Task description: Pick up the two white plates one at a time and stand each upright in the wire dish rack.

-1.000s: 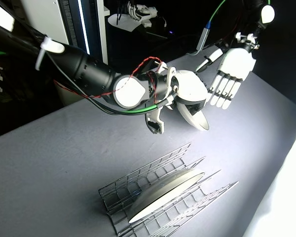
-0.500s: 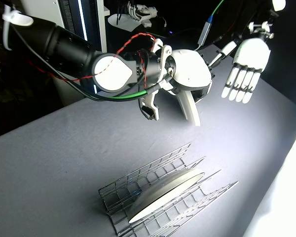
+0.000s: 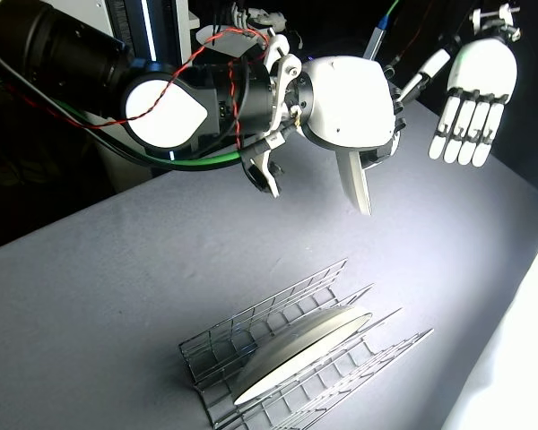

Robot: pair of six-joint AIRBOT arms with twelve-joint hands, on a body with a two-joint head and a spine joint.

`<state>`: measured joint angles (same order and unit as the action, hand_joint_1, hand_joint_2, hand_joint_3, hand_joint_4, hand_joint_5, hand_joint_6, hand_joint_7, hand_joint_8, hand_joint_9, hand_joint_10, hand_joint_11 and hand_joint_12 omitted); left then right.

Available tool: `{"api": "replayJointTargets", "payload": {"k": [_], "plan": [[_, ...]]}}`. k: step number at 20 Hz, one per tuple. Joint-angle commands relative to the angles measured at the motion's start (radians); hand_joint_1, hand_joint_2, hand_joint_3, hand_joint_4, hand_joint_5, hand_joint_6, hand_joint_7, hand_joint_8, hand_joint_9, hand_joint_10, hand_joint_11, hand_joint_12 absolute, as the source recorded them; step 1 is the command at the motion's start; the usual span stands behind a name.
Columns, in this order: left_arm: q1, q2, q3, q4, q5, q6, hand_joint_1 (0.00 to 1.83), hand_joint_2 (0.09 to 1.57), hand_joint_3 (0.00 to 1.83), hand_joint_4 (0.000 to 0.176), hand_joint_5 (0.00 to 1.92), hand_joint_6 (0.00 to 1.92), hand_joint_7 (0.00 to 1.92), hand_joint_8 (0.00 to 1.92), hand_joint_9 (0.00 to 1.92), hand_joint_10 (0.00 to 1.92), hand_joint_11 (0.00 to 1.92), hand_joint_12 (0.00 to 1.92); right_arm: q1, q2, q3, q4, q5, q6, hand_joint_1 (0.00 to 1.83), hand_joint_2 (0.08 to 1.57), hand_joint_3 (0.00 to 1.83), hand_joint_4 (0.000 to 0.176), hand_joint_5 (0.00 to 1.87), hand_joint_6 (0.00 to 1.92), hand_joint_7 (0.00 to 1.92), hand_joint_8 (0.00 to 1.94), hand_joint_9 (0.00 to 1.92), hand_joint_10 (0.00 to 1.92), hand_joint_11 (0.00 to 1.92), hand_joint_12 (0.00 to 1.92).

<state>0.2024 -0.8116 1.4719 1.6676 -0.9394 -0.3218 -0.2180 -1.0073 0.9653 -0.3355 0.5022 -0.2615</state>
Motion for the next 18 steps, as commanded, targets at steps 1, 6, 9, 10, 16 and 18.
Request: {"api": "replayJointTargets", "payload": {"k": [1, 6, 9, 10, 16, 18], "plan": [[-0.011, 0.012, 0.001, -0.058, -0.002, -0.004, 0.00, 1.13, 0.00, 0.000, 0.15, 0.00, 0.12, 0.00, 0.09, 0.00, 0.00, 0.20, 0.024, 0.013, -0.008, 0.051, 0.137, 0.018, 1.38, 1.08, 0.00, 0.000, 0.97, 1.00, 1.08, 0.78, 1.00, 1.01, 0.88, 0.90], [0.030, 0.017, 0.012, -0.037, -0.004, -0.007, 0.00, 1.14, 0.00, 0.000, 0.13, 0.00, 0.11, 0.00, 0.07, 0.00, 0.00, 0.13, 0.033, 0.059, -0.017, 0.210, 0.128, 0.020, 1.39, 1.07, 0.00, 0.000, 0.99, 0.96, 1.12, 0.69, 1.01, 1.00, 0.90, 0.90], [0.025, 0.016, 0.011, -0.037, -0.017, -0.007, 0.00, 1.14, 0.00, 0.000, 0.15, 0.01, 0.13, 0.01, 0.09, 0.01, 0.01, 0.14, 0.034, 0.079, -0.017, 0.308, 0.127, 0.023, 1.39, 1.07, 0.00, 0.000, 0.98, 1.00, 1.11, 0.69, 1.01, 0.98, 0.93, 0.85], [0.020, 0.016, 0.008, -0.037, -0.017, -0.007, 0.00, 1.13, 0.00, 0.000, 0.15, 0.01, 0.12, 0.00, 0.08, 0.00, 0.00, 0.14, 0.035, 0.083, -0.017, 0.336, 0.125, 0.023, 1.38, 1.08, 0.00, 0.000, 0.96, 1.04, 1.11, 0.71, 1.00, 0.98, 0.93, 0.83], [0.016, 0.004, -0.002, -0.036, -0.018, -0.007, 0.00, 1.13, 0.00, 0.000, 0.15, 0.00, 0.12, 0.00, 0.08, 0.00, 0.00, 0.15, 0.038, 0.110, -0.017, 0.493, 0.106, 0.023, 1.38, 1.09, 0.00, 0.000, 0.91, 1.10, 1.09, 0.75, 0.98, 1.02, 0.90, 0.83], [0.019, -0.002, 0.000, -0.036, -0.018, -0.007, 0.00, 1.14, 0.00, 0.000, 0.15, 0.00, 0.12, 0.00, 0.08, 0.00, 0.00, 0.17, 0.039, 0.118, -0.017, 0.512, 0.100, 0.022, 1.38, 1.09, 0.00, 0.000, 0.90, 1.09, 1.08, 0.77, 0.99, 1.02, 0.90, 0.84]]}}
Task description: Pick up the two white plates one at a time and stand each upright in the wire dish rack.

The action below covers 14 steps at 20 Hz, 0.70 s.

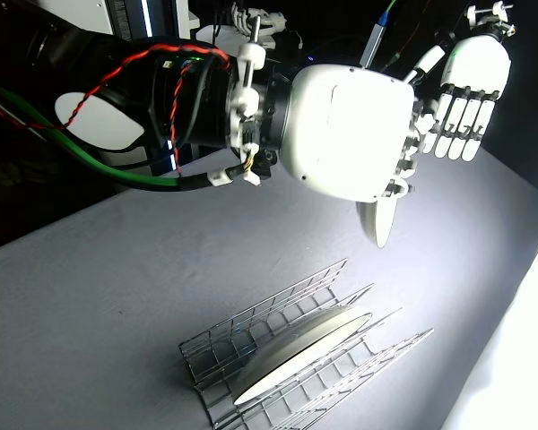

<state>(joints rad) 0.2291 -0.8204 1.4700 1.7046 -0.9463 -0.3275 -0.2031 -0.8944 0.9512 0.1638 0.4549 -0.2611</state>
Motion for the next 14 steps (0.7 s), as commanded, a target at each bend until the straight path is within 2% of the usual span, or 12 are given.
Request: {"api": "replayJointTargets", "payload": {"k": [1, 4, 6, 9, 12, 14], "plan": [[-0.007, 0.003, 0.003, -0.073, -0.012, -0.001, 0.00, 1.15, 0.00, 0.000, 0.14, 0.00, 0.11, 0.00, 0.07, 0.00, 0.00, 0.13, 0.024, 0.010, -0.003, 0.017, 0.145, 0.022, 1.38, 1.10, 0.00, 0.000, 0.87, 1.14, 1.08, 0.78, 0.97, 1.06, 0.88, 0.87], [-0.003, -0.005, 0.003, -0.073, -0.014, -0.001, 0.00, 1.15, 0.00, 0.000, 0.14, 0.00, 0.11, 0.00, 0.07, 0.00, 0.00, 0.11, 0.023, 0.018, -0.003, 0.026, 0.137, 0.021, 1.37, 1.11, 0.00, 0.000, 0.86, 1.17, 1.05, 0.81, 0.93, 1.12, 0.85, 0.90], [0.000, -0.008, 0.000, -0.073, -0.015, -0.001, 0.00, 1.14, 0.00, 0.000, 0.15, 0.00, 0.11, 0.00, 0.07, 0.00, 0.00, 0.08, 0.023, 0.020, -0.002, 0.028, 0.132, 0.020, 1.38, 1.11, 0.00, 0.000, 0.87, 1.15, 1.06, 0.79, 0.94, 1.10, 0.86, 0.92], [0.006, -0.013, -0.001, -0.073, -0.015, -0.001, 0.00, 1.15, 0.00, 0.000, 0.14, 0.00, 0.12, 0.00, 0.07, 0.00, 0.00, 0.06, 0.023, 0.027, -0.002, 0.048, 0.116, 0.020, 1.37, 1.12, 0.00, 0.000, 0.82, 1.21, 1.06, 0.79, 0.94, 1.11, 0.85, 0.95], [0.006, -0.014, -0.007, -0.073, -0.015, -0.001, 0.00, 1.15, 0.00, 0.000, 0.14, 0.00, 0.11, 0.00, 0.07, 0.01, 0.01, 0.07, 0.019, 0.032, -0.001, 0.073, 0.105, 0.020, 1.38, 1.10, 0.00, 0.000, 0.89, 1.12, 1.06, 0.80, 0.96, 1.07, 0.87, 0.98], [0.006, -0.014, -0.008, -0.074, -0.015, -0.001, 0.00, 1.15, 0.00, 0.000, 0.15, 0.01, 0.12, 0.01, 0.08, 0.01, 0.02, 0.07, 0.019, 0.037, -0.001, 0.105, 0.099, 0.020, 1.37, 1.11, 0.00, 0.000, 0.87, 1.14, 1.04, 0.84, 0.94, 1.10, 0.86, 1.01]]}}
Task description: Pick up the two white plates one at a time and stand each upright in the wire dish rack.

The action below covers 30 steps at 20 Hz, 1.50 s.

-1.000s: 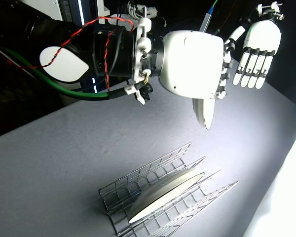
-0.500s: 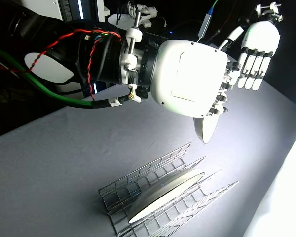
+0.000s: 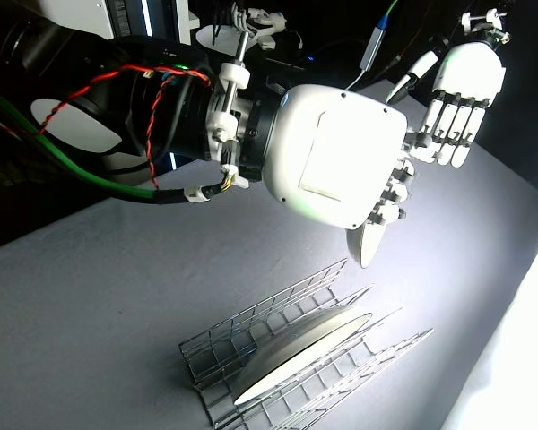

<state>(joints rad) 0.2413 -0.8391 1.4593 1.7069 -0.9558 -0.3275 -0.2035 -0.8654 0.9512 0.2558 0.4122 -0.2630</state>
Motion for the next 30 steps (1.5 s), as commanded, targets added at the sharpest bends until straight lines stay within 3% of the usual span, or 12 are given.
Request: {"api": "replayJointTargets", "payload": {"k": [1, 4, 7, 15, 20, 23, 24, 30], "plan": [[-0.007, 0.004, 0.002, -0.076, -0.006, -0.001, 0.00, 1.15, 0.00, 0.000, 0.14, 0.00, 0.11, 0.00, 0.07, 0.00, 0.01, 0.07, 0.019, 0.009, -0.001, 0.016, 0.142, 0.021, 1.37, 1.11, 0.00, 0.000, 0.87, 1.14, 1.03, 0.85, 0.93, 1.11, 0.85, 1.04], [-0.007, 0.003, 0.001, -0.076, -0.006, -0.001, 0.00, 1.15, 0.00, 0.000, 0.14, 0.00, 0.12, 0.01, 0.08, 0.00, 0.01, 0.07, 0.019, 0.014, -0.001, 0.041, 0.137, 0.021, 1.38, 1.10, 0.00, 0.000, 0.90, 1.11, 1.07, 0.80, 0.94, 1.10, 0.85, 1.04], [-0.007, 0.001, -0.002, -0.076, -0.006, -0.001, 0.00, 1.14, 0.00, 0.000, 0.13, 0.00, 0.12, 0.00, 0.09, 0.01, 0.03, 0.08, 0.018, 0.016, -0.001, 0.049, 0.131, 0.021, 1.37, 1.12, 0.00, 0.000, 0.86, 1.17, 1.03, 0.87, 0.90, 1.14, 0.82, 1.02], [-0.007, -0.001, -0.007, -0.077, -0.006, -0.001, 0.00, 1.15, 0.00, 0.000, 0.16, 0.01, 0.14, 0.01, 0.11, 0.01, 0.03, 0.10, -0.005, 0.054, -0.013, 0.049, 0.108, 0.012, 1.38, 1.08, 0.00, 0.000, 0.94, 1.02, 1.11, 0.72, 0.99, 1.03, 0.87, 0.98], [-0.006, -0.001, -0.011, -0.077, -0.009, -0.001, 0.00, 1.14, 0.00, 0.000, 0.12, 0.00, 0.14, 0.00, 0.12, 0.00, 0.02, 0.11, -0.033, 0.072, -0.012, 0.054, 0.115, 0.004, 1.38, 1.09, 0.00, 0.000, 0.90, 1.10, 1.08, 0.78, 0.99, 1.01, 0.90, 0.91], [-0.006, 0.000, -0.011, -0.077, -0.009, -0.001, 0.00, 1.14, 0.00, 0.000, 0.14, 0.01, 0.14, 0.00, 0.12, 0.00, 0.04, 0.12, -0.034, 0.073, -0.011, 0.128, 0.109, 0.005, 1.38, 1.10, 0.00, 0.000, 0.85, 1.16, 1.08, 0.80, 0.98, 1.03, 0.88, 0.91], [-0.006, 0.000, -0.011, -0.077, -0.009, -0.001, 0.00, 1.14, 0.00, 0.000, 0.15, 0.00, 0.15, 0.00, 0.13, 0.00, 0.01, 0.21, -0.035, 0.072, -0.011, 0.138, 0.109, 0.007, 1.38, 1.10, 0.00, 0.000, 0.85, 1.16, 1.08, 0.79, 0.98, 1.03, 0.88, 0.92], [-0.005, -0.001, -0.012, -0.077, -0.009, -0.001, 0.00, 1.14, 0.00, 0.000, 0.13, 0.00, 0.13, 0.00, 0.11, 0.00, 0.00, 0.20, -0.045, 0.073, -0.010, 0.261, 0.099, 0.007, 1.38, 1.10, 0.00, 0.000, 0.90, 1.12, 1.06, 0.80, 0.94, 1.07, 0.85, 0.95]]}}
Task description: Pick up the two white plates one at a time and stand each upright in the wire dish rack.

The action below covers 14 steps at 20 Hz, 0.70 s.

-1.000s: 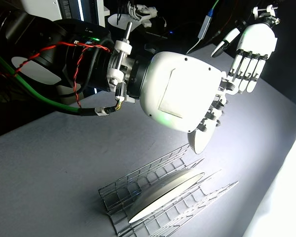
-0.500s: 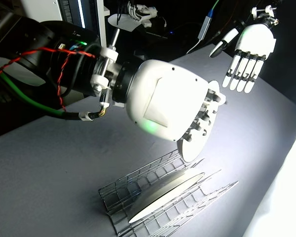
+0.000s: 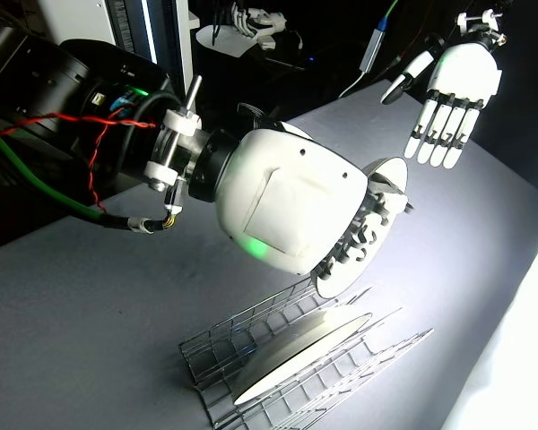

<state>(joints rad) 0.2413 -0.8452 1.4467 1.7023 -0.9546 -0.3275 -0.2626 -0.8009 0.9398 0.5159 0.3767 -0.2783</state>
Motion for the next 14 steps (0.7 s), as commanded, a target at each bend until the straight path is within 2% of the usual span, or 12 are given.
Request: {"api": "replayJointTargets", "payload": {"k": [1, 6, 8, 11, 13, 14], "plan": [[-0.005, 0.005, 0.001, -0.072, -0.010, -0.001, 0.00, 1.14, 0.00, 0.000, 0.13, 0.00, 0.13, 0.00, 0.10, 0.00, 0.00, 0.19, 0.009, 0.010, 0.002, 0.007, 0.134, 0.022, 1.38, 1.10, 0.00, 0.000, 0.90, 1.12, 1.06, 0.80, 0.95, 1.07, 0.86, 0.95], [-0.004, 0.005, 0.001, -0.073, -0.010, -0.001, 0.00, 1.14, 0.00, 0.000, 0.16, 0.00, 0.16, 0.00, 0.13, 0.00, 0.00, 0.22, -0.001, 0.019, 0.004, 0.057, 0.134, 0.022, 1.38, 1.08, 0.00, 0.000, 0.96, 1.01, 1.11, 0.72, 1.00, 1.01, 0.88, 0.96], [-0.004, 0.005, 0.001, -0.073, -0.010, -0.001, 0.00, 1.14, 0.00, 0.000, 0.16, 0.00, 0.15, 0.00, 0.12, 0.00, 0.00, 0.19, -0.002, 0.022, 0.005, 0.082, 0.134, 0.022, 1.38, 1.09, 0.00, 0.000, 0.93, 1.06, 1.09, 0.74, 0.99, 1.04, 0.88, 0.96], [-0.003, 0.005, 0.001, -0.074, -0.010, -0.001, 0.00, 1.14, 0.00, 0.000, 0.15, 0.00, 0.14, 0.00, 0.11, 0.00, 0.00, 0.19, -0.010, 0.028, 0.005, 0.090, 0.135, 0.022, 1.38, 1.09, 0.00, 0.000, 0.94, 1.02, 1.07, 0.78, 0.98, 1.06, 0.87, 1.01], [-0.001, 0.005, 0.000, -0.077, -0.010, -0.001, 0.00, 1.13, 0.00, 0.000, 0.14, 0.00, 0.13, 0.00, 0.10, 0.00, 0.00, 0.18, -0.023, 0.031, 0.010, 0.090, 0.140, 0.012, 1.38, 1.07, 0.00, 0.000, 0.98, 0.96, 1.11, 0.70, 1.00, 1.03, 0.88, 1.03], [0.000, 0.005, -0.001, -0.077, -0.010, -0.001, 0.00, 1.13, 0.00, 0.000, 0.16, 0.01, 0.14, 0.00, 0.10, 0.00, 0.00, 0.18, -0.031, 0.032, 0.014, 0.090, 0.144, 0.010, 1.38, 1.08, 0.00, 0.000, 0.96, 1.00, 1.09, 0.73, 0.98, 1.06, 0.88, 1.03]]}}
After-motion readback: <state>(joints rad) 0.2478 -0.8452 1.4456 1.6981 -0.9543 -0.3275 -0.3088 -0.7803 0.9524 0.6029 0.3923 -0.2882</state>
